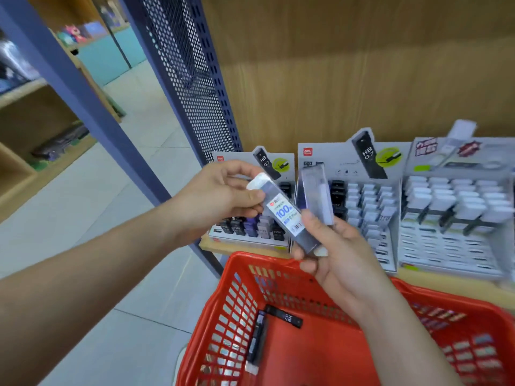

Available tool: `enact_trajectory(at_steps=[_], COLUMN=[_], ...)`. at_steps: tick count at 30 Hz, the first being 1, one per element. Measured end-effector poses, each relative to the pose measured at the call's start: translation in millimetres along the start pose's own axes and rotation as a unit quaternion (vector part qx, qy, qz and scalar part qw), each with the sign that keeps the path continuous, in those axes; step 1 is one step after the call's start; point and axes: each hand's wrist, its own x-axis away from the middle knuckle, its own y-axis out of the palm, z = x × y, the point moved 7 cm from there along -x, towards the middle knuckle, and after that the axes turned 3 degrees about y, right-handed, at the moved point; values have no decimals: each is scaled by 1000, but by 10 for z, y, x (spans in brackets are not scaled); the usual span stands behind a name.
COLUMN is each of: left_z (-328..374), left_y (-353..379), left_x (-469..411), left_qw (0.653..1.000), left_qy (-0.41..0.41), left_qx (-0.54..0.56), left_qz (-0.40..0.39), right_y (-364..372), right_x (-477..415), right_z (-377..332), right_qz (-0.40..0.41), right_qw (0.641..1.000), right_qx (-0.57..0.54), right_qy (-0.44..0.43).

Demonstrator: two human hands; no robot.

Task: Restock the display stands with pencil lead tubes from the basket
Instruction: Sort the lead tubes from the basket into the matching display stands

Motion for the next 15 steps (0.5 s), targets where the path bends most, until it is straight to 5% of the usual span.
enact_trajectory(at_steps=[8,15], left_z=[544,856], left_y=[547,1794], left_x=[314,284], left_qw=[996,989], left_qy=[84,109], left_qx=[21,0], left_qz=[-32,-101], right_y=[-338,-1412], right_x=[543,930], right_z=[-539,-920], right_qz=[38,224], right_qw=[998,950], right_qx=[-42,-157], right_qy=[-38,-153])
